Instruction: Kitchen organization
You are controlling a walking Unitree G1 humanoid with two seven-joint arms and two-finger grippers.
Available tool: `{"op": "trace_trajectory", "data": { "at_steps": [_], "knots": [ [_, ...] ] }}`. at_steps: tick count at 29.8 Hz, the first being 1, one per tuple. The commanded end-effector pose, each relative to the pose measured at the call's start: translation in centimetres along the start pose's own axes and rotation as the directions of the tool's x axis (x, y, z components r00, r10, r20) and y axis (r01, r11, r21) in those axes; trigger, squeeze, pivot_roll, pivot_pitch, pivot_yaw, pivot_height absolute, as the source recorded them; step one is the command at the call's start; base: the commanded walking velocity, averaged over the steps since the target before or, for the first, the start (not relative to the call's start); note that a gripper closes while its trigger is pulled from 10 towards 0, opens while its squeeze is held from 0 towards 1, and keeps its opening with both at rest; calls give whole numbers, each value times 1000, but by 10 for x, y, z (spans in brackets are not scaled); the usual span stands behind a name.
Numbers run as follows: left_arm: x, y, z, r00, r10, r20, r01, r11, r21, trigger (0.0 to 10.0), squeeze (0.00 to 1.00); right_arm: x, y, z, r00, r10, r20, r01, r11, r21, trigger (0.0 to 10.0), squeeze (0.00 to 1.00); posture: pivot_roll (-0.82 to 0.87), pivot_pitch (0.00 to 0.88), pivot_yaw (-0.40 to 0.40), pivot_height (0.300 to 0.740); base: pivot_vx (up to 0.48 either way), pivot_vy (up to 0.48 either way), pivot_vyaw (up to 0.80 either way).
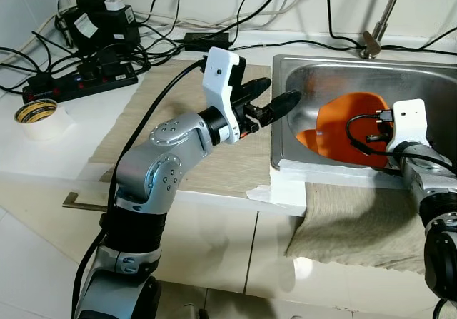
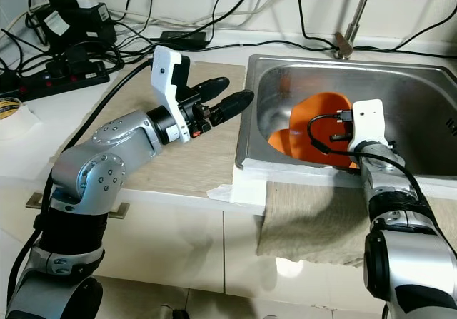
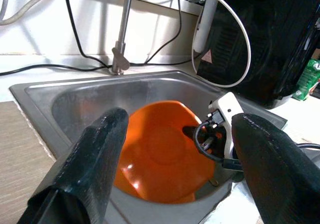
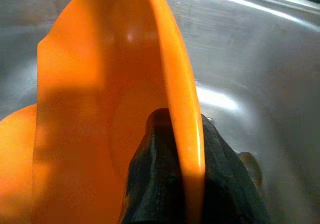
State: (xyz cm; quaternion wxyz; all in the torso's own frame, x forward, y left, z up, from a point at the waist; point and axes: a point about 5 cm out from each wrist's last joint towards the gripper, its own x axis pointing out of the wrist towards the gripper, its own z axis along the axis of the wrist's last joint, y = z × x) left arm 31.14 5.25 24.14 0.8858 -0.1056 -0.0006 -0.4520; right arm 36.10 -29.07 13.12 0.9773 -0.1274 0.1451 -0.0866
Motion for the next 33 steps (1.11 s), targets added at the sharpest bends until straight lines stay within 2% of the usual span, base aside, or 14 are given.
{"op": "trace_trajectory", "data": {
  "at_steps": [1,4,6,8,9,10,11,12,13,15,16,17,24,33],
  "knots": [
    [-1,-2,4,1000,-4,9,4,1000,11,10000,0,2,1,6,1000,-19,-4,19,1000,13,10000,0,-74,0,60,732,0,0,0],
    [-1,-2,4,1000,-3,10,3,1000,11,10000,0,3,2,5,999,-39,-34,41,997,59,10000,0,-74,0,58,732,0,0,0],
    [-1,-2,4,1000,-3,10,2,1000,11,10000,0,3,3,2,997,-45,-60,51,995,91,10000,298,-74,0,56,732,0,0,0],
    [-1,-2,4,1000,-2,12,2,1000,13,10000,0,3,7,-4,995,-39,-96,51,991,125,10000,298,-73,0,56,732,0,0,0],
    [-1,-2,4,1000,-2,12,2,1000,14,10000,0,2,9,-7,993,-35,-111,50,989,136,10000,365,-72,0,55,732,0,0,0],
    [-1,-2,4,1000,-2,12,2,1000,14,10000,0,2,9,-7,993,-35,-111,50,989,136,10000,365,-72,0,55,732,0,0,0],
    [-1,-2,4,1000,-1,13,1,1000,15,10000,0,2,11,-10,992,-29,-126,47,989,141,10000,424,-72,0,55,732,0,0,0],
    [-1,-2,5,1000,-1,13,1,1000,16,10000,0,2,12,-13,990,-27,-140,49,987,156,10000,439,-72,0,55,732,0,0,0],
    [-1,-2,5,1000,-1,13,1,1000,18,10000,0,2,13,-15,988,-29,-149,53,985,165,10000,561,-72,0,55,732,0,0,0],
    [-1,-2,5,1000,0,13,0,1000,20,10000,0,1,13,-17,986,-31,-161,61,982,181,10000,667,-68,0,55,732,0,0,0],
    [-1,-2,5,1000,0,12,0,1000,20,10000,0,1,13,-17,986,-33,-164,63,981,184,10000,906,-68,0,55,732,0,0,0],
    [-1,-2,5,1000,0,12,0,1000,22,10000,0,1,14,-19,984,-31,-173,64,979,192,10000,1000,-68,0,55,732,0,0,0],
    [-1,-1,6,1000,-2,7,1,1000,30,10000,0,-2,20,-34,971,-10,-237,67,970,234,10000,1000,-66,0,56,732,0,0,0],
    [-1,-1,6,1000,-2,3,2,999,35,10000,0,-4,24,-40,965,9,-260,66,959,276,10000,1000,-66,0,59,732,0,0,0]
  ]
}}
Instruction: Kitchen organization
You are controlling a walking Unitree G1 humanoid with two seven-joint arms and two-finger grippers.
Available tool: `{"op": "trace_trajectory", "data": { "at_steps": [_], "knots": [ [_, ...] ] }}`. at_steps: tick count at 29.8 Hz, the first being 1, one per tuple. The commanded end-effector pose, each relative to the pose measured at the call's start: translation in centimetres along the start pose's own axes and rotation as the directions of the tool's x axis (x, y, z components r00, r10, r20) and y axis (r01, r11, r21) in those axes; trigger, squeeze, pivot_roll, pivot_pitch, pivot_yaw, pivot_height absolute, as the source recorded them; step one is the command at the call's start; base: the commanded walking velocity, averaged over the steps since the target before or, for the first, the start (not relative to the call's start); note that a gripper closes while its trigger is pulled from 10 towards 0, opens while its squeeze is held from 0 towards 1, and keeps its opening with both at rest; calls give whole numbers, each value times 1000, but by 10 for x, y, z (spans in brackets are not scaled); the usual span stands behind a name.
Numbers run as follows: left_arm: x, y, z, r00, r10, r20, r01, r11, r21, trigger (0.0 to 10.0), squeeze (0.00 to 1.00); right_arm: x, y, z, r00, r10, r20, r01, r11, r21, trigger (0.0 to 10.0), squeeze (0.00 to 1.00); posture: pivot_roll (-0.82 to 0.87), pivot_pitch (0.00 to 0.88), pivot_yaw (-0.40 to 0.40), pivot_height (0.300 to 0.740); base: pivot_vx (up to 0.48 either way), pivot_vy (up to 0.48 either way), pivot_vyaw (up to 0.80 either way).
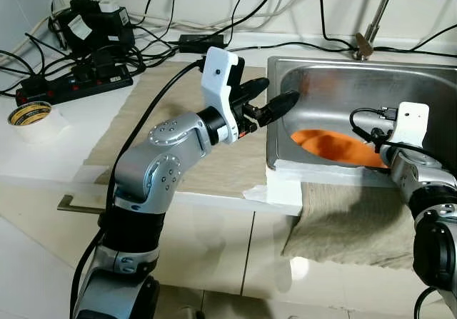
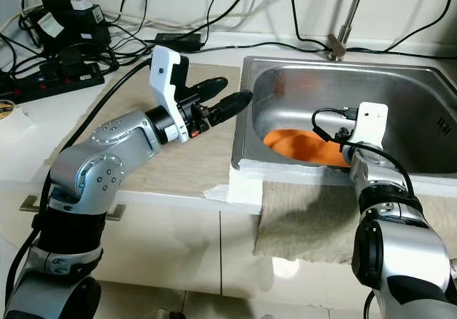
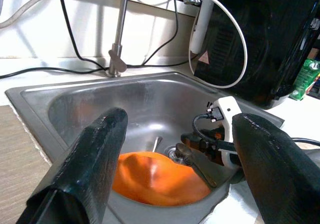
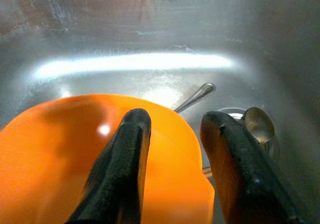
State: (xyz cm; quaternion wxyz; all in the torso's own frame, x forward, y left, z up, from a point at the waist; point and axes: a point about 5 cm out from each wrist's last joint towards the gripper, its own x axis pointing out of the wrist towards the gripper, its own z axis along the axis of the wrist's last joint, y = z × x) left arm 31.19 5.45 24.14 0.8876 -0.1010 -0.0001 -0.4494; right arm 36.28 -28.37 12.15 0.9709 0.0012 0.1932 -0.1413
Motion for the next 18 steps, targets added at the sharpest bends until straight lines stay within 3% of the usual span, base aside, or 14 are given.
{"op": "trace_trajectory", "data": {
  "at_steps": [1,9,13,15,16,18],
  "knots": [
    [0,-2,5,1000,-8,8,8,1000,27,10000,0,-3,5,-37,991,17,-134,-14,1000,24,10000,1000,-66,0,60,732,0,0,0],
    [0,-1,6,1000,0,9,0,1000,24,10000,0,-3,6,-37,992,14,-124,-16,1000,-12,10000,1000,-67,0,59,732,0,0,0],
    [0,1,5,1000,10,10,-11,1000,25,10000,0,-1,10,-29,997,21,-76,-27,997,-73,10000,1000,-67,0,59,732,0,0,0],
    [0,2,5,1000,17,11,-17,1000,25,10000,0,0,20,-12,998,59,7,-58,992,-109,10000,1000,-67,0,56,732,0,0,0],
    [0,3,4,1000,24,12,-24,999,25,10000,0,0,27,-2,994,83,64,-75,989,-128,10000,698,-69,0,53,732,0,0,0],
    [0,3,4,1000,27,11,-27,999,24,10000,0,0,31,3,991,97,88,-85,988,-131,10000,698,-69,0,53,732,0,0,0]
  ]
}}
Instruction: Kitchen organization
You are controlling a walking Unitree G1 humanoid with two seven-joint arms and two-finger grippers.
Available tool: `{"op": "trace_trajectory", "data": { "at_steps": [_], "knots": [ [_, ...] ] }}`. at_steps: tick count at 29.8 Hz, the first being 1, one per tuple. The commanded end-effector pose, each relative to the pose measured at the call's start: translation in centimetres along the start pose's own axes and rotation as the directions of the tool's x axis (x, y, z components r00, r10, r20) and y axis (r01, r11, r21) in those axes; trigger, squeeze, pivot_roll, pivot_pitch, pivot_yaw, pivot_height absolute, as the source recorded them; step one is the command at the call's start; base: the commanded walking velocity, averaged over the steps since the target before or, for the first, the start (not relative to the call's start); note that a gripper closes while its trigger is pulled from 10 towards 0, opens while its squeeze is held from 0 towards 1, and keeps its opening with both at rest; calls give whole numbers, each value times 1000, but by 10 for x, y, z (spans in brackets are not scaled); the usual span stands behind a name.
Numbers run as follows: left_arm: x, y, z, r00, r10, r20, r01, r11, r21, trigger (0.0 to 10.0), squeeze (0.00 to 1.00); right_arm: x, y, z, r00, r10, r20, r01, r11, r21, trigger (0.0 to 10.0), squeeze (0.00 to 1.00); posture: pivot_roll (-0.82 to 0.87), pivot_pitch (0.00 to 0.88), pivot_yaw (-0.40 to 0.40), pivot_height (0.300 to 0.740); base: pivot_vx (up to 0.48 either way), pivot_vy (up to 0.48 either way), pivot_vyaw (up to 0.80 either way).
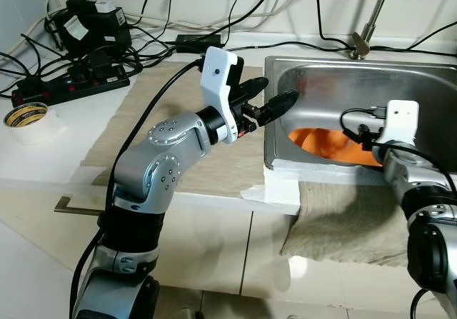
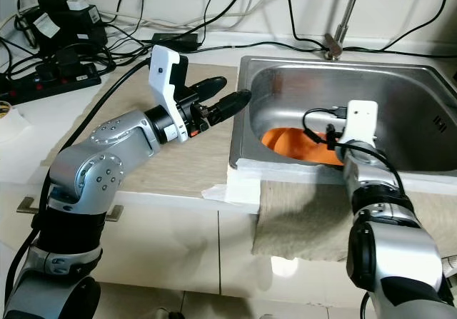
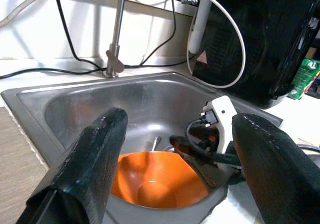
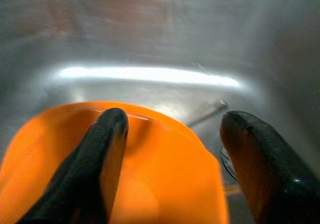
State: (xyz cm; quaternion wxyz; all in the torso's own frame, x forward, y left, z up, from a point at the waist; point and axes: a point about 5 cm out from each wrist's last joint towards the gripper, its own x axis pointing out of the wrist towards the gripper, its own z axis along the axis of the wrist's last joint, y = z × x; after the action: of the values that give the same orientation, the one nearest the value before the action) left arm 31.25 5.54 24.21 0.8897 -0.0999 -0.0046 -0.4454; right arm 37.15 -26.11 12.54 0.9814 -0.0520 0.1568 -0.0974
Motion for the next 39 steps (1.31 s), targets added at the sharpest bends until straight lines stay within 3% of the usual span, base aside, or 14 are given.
{"op": "trace_trajectory", "data": {
  "at_steps": [1,6,7,12,15,18,28,34,39],
  "knots": [
    [0,4,3,1000,28,5,-28,1000,15,10000,0,0,13,8,998,41,58,-39,999,-27,10000,0,-69,0,53,732,0,0,0],
    [1,9,2,998,55,8,-55,998,14,10000,0,0,27,27,984,80,159,-75,996,-39,10000,0,-74,0,51,732,0,0,0],
    [1,12,1,997,78,10,-78,997,13,10000,0,-2,33,37,971,97,220,-89,995,-46,10000,0,-75,0,49,732,0,0,0],
    [1,23,-2,990,143,11,-143,990,3,10000,0,-7,45,52,938,134,320,-119,991,-67,10000,0,-76,0,51,732,0,0,0],
    [-4,44,-9,959,284,3,-284,959,7,10000,0,-18,58,63,890,154,429,-129,988,-87,10000,0,-80,0,50,732,0,0,0],
    [-10,55,-12,935,355,5,-355,935,14,10000,0,-25,61,65,867,143,478,-107,989,-101,10000,0,-80,0,49,732,0,0,0],
    [-23,69,-20,885,466,5,-465,882,71,10000,0,-50,65,56,839,110,534,-73,993,-89,10000,0,-78,0,48,732,0,0,0],
    [-39,80,-27,833,553,10,-552,829,92,10000,0,-68,69,34,853,107,512,-75,994,-82,10000,0,-74,0,46,732,0,0,0],
    [-62,90,-35,773,635,5,-630,766,127,10000,0,-86,66,10,877,86,472,-61,996,-68,10000,0,-74,0,54,732,0,0,0]
  ]
}}
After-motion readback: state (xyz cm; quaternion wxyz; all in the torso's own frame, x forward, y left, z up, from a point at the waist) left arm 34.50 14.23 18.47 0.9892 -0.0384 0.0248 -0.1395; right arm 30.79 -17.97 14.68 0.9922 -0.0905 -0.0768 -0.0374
